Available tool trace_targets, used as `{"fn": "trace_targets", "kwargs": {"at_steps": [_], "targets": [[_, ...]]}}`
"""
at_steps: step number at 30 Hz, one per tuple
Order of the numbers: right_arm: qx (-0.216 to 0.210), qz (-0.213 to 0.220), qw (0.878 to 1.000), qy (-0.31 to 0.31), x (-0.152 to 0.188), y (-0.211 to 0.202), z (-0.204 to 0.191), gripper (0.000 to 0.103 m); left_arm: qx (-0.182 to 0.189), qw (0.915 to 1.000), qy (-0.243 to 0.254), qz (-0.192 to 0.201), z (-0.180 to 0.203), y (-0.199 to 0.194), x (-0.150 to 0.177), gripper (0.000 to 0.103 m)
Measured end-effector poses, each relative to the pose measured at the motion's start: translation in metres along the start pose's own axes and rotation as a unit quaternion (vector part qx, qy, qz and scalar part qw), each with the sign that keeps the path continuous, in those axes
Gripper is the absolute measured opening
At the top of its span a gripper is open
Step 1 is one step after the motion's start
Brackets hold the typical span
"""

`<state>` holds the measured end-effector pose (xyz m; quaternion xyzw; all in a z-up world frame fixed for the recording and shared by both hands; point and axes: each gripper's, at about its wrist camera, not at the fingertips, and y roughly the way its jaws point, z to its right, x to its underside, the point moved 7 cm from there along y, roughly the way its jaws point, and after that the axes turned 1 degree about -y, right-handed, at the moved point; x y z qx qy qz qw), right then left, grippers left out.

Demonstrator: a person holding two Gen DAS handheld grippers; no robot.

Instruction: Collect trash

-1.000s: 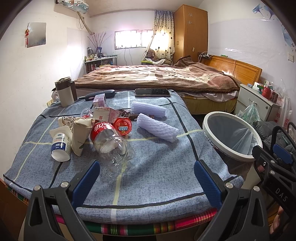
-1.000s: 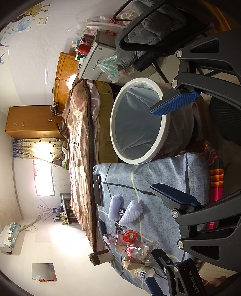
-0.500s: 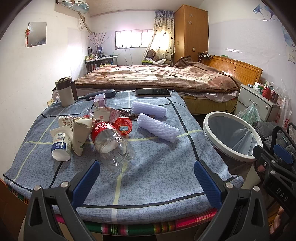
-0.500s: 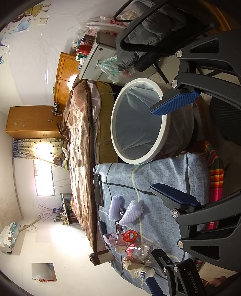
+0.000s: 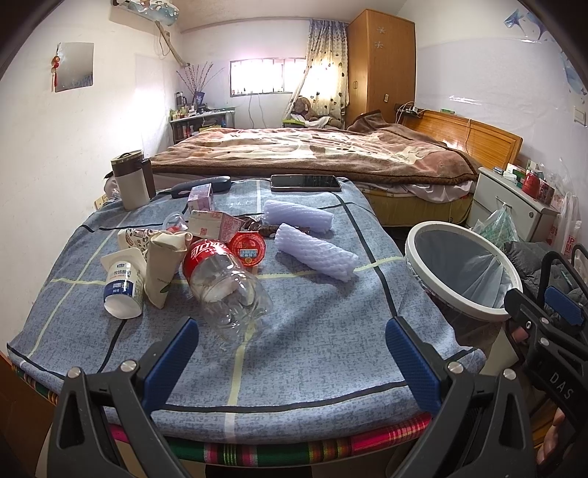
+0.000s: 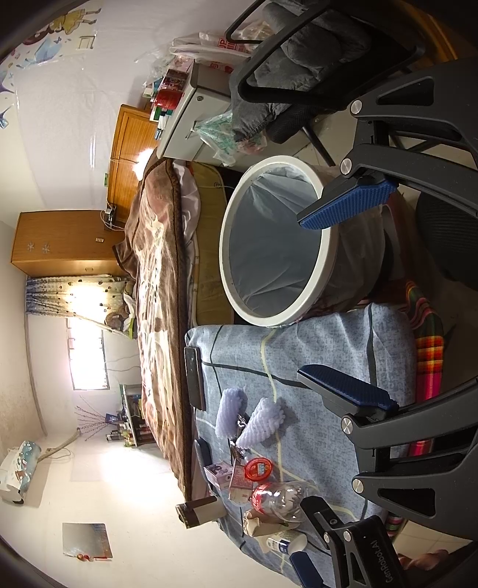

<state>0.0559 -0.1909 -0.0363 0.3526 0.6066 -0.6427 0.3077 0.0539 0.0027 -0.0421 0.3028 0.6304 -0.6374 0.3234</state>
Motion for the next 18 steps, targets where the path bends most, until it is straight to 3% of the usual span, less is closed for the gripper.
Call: {"fn": "trace_targets", "kwargs": {"at_steps": [18], "targets": [[0.001,-0.002,1.000,-0.006,-0.0008,0.0005,-0.0048,0.077,0.000,1.0000,-0.004,-0.008,-0.0079,0.0046,0.0018,0.103]]}}
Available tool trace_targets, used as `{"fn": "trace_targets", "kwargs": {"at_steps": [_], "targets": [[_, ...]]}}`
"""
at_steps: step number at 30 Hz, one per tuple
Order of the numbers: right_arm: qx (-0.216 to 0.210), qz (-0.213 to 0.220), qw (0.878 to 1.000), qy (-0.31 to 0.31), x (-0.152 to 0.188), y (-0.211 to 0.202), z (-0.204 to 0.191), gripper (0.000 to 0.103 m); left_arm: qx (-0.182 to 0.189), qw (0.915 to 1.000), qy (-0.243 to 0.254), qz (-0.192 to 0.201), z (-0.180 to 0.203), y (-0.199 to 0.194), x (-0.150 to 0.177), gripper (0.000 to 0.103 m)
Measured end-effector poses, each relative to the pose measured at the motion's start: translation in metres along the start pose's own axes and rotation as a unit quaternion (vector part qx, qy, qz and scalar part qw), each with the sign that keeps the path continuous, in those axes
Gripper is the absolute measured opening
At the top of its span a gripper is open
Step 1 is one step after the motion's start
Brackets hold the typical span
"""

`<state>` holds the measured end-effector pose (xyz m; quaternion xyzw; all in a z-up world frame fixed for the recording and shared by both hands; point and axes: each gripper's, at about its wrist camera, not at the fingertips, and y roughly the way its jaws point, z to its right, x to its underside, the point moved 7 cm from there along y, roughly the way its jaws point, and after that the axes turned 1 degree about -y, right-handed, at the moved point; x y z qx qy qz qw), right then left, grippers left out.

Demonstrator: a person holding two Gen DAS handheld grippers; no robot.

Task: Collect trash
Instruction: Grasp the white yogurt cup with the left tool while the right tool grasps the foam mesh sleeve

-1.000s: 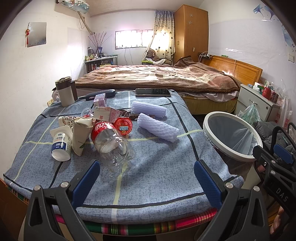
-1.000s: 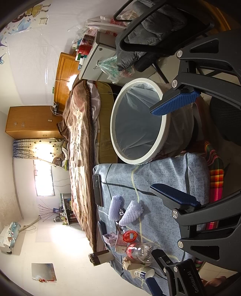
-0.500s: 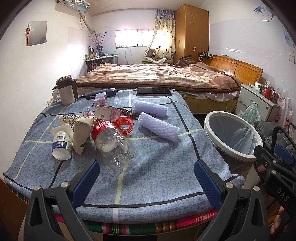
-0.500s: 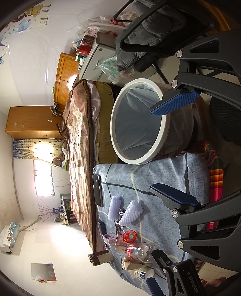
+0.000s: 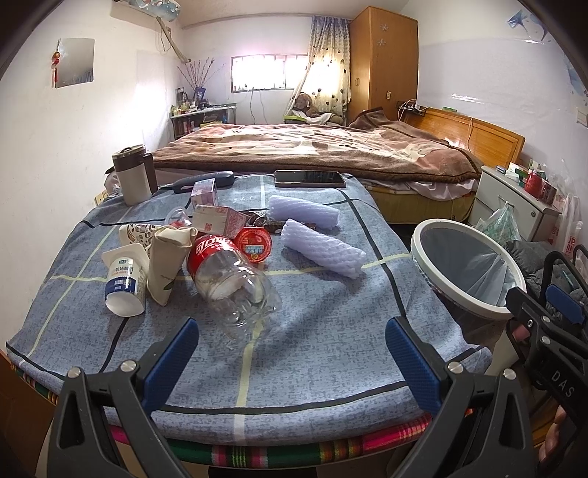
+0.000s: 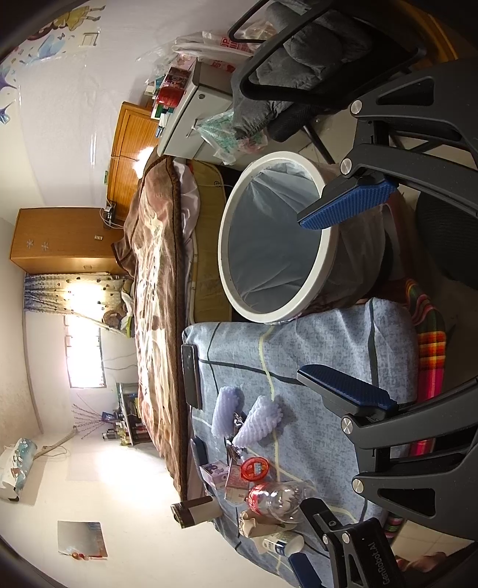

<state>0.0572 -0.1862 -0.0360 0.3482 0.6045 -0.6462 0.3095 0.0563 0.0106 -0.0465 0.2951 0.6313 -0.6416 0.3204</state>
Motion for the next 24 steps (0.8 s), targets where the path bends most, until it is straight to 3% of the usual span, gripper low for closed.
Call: {"fn": "trace_targets", "kwargs": {"at_steps": [7,15,24], "targets": [[-0.027,-0.001,1.000,-0.012,0.000,0.009,-0.021,0.077,-0.001,0.9998,-0.020,-0.002,-0.033,0.001,0.001,0.103],[-0.108,-0.013,0.993,-0.045,0.000,0.031,-0.076,0.077,-0.042,0.9977,-0.051,-0.017,-0.104,0.007,0.003,0.103],[-0.132,-0.021,0.989,-0.071,-0.013,0.057,-0.103,0.077,-0.061,0.9950,-0.077,-0.016,-0.160,0.017,-0.004,0.103]]}}
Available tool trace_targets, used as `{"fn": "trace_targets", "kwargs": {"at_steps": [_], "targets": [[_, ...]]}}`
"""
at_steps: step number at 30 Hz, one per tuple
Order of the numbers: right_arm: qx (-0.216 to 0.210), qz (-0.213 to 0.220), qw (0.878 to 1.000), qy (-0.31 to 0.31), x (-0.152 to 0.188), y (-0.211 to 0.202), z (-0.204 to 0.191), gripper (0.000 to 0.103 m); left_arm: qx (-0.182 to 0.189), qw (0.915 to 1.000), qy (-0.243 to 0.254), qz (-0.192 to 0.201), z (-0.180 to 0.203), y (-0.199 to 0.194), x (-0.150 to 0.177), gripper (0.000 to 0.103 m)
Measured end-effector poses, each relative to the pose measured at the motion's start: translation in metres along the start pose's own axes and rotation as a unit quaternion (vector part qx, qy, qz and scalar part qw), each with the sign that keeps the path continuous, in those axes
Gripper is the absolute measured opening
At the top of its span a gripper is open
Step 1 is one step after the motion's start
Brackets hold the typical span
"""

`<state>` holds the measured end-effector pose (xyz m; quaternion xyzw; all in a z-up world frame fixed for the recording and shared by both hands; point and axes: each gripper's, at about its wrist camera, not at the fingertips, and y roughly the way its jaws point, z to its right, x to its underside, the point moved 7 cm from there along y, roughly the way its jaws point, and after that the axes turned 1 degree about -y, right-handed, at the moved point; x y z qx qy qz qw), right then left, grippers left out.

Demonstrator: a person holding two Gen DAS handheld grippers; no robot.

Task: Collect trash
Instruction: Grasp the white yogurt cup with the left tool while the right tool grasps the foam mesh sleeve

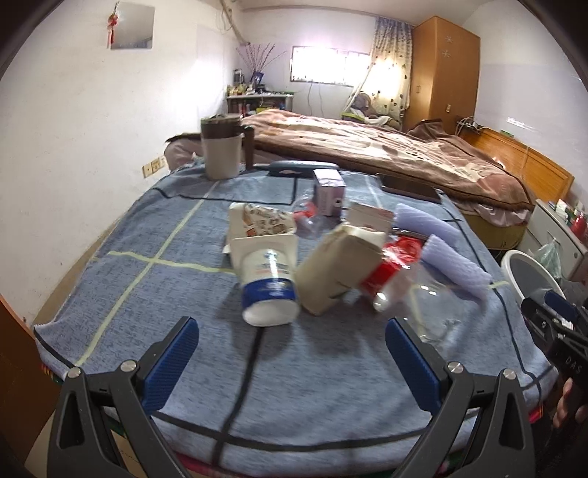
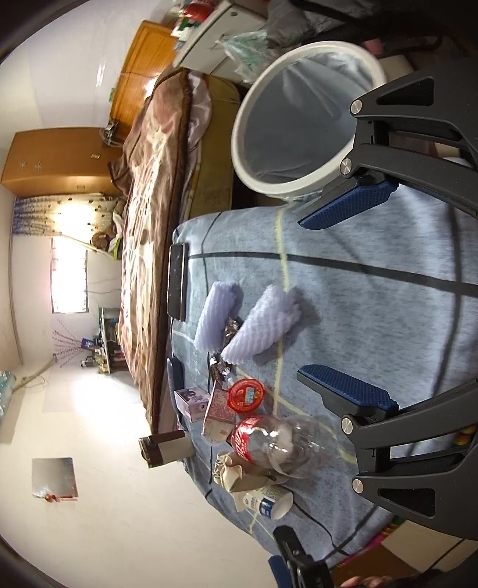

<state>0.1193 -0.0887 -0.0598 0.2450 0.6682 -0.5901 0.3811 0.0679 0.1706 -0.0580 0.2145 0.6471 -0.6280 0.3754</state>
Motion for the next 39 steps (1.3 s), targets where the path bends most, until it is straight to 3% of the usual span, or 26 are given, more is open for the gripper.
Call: {"fn": "trace_targets", "kwargs": {"at_steps": [3,12,19,24,30,33,35,39], "targets": [[-0.007,-0.002,1.000,0.003,-0.009,0.008,0.000,0.077,0.010,0.9998,-0.015,-0.009,-0.012,0.009,-0.004,0.103],[-0.004,-0.034,0.999,-0.019,-0.015,0.042,-0.003,0.077,-0.004,0.9975,-0.057,-0.042,-0.042,0.044,-0.011,0.102],[-0.021,-0.048,0.998,-0.030,-0.021,0.057,-0.008,0.077,-0.002,0.9974,-0.044,-0.057,-0.039,0.065,-0.024,0.090],[-0.072,-0.053,0.996,-0.018,-0.026,0.062,-0.015,0.077,0.009,0.9967,-0.044,-0.067,-0.035,0.073,-0.026,0.082],[-0.078,-0.090,0.993,-0.029,-0.022,0.082,-0.023,0.075,0.009,0.9959,-0.039,-0.081,-0.030,0.084,-0.024,0.070],[-0.079,-0.097,0.991,-0.035,-0.020,0.086,-0.026,0.068,0.010,0.9955,-0.037,-0.086,-0.029,0.088,-0.023,0.061],[-0.079,-0.102,0.991,-0.037,-0.019,0.088,-0.026,0.055,0.011,0.9953,-0.040,-0.087,-0.029,0.089,-0.021,0.052],[-0.080,-0.102,0.991,-0.033,-0.019,0.087,-0.025,0.045,0.010,0.9959,-0.034,-0.084,-0.027,0.089,-0.021,0.052]]}}
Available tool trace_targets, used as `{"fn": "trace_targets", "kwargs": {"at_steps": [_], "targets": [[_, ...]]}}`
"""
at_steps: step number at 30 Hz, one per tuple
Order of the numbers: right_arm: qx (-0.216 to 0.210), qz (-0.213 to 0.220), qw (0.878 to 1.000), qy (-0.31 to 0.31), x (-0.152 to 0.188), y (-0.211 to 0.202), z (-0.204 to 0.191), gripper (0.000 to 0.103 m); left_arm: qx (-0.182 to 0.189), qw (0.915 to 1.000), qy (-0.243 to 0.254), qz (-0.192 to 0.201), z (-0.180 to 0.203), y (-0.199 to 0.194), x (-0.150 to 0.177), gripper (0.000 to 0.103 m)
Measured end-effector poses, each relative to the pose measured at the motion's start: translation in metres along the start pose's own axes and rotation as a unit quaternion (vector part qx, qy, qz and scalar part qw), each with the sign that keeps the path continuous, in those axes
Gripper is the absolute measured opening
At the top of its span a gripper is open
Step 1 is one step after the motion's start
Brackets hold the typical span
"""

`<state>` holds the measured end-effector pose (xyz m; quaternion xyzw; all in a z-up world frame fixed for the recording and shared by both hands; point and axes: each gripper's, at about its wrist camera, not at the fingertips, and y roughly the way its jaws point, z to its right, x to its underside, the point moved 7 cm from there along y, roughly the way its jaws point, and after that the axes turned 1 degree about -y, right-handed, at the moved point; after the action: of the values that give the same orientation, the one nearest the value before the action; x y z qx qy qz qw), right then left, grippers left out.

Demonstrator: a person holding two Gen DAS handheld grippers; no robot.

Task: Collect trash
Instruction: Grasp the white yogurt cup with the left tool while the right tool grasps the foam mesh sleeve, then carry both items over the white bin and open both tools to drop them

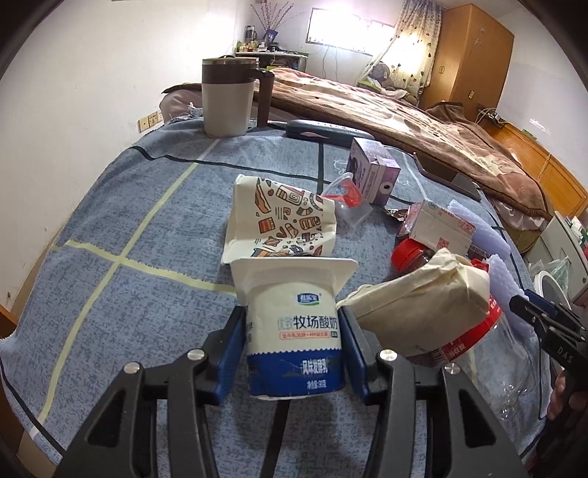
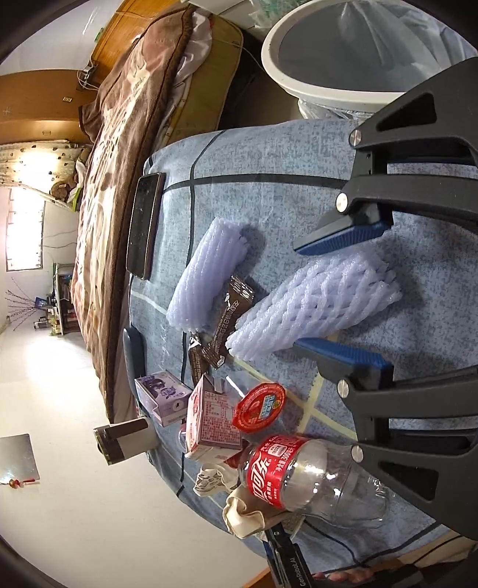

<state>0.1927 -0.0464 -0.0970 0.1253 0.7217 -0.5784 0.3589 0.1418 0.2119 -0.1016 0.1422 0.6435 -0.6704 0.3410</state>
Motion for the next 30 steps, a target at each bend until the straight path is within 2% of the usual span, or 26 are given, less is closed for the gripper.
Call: {"fn": "trace_targets", "kwargs": {"at_steps": [3,5,8,19,30], "targets": [[-0.004,0.000,1.000,0.004,0.001,-0.002,0.000,0.036,0.001,1.0000,-0.001,0.007,0.002,-0.003,0.000,0.051],[-0.006,0.007,1.000,0.006,0.001,-0.005,0.001,0.021,0.001,0.9999,0.000,0.012,0.003,-0.008,0.000,0.051],[-0.007,0.016,1.000,0.011,0.000,-0.010,0.001,0.016,0.003,0.9998,0.002,0.020,0.008,-0.016,-0.001,0.051],[-0.021,0.042,0.998,0.043,0.001,-0.031,0.011,0.013,0.018,0.9985,0.018,0.049,0.030,-0.045,-0.010,0.051],[-0.014,0.091,0.993,0.072,-0.001,-0.073,0.030,0.013,0.035,0.9949,0.040,0.085,0.064,-0.076,-0.018,0.051]]}}
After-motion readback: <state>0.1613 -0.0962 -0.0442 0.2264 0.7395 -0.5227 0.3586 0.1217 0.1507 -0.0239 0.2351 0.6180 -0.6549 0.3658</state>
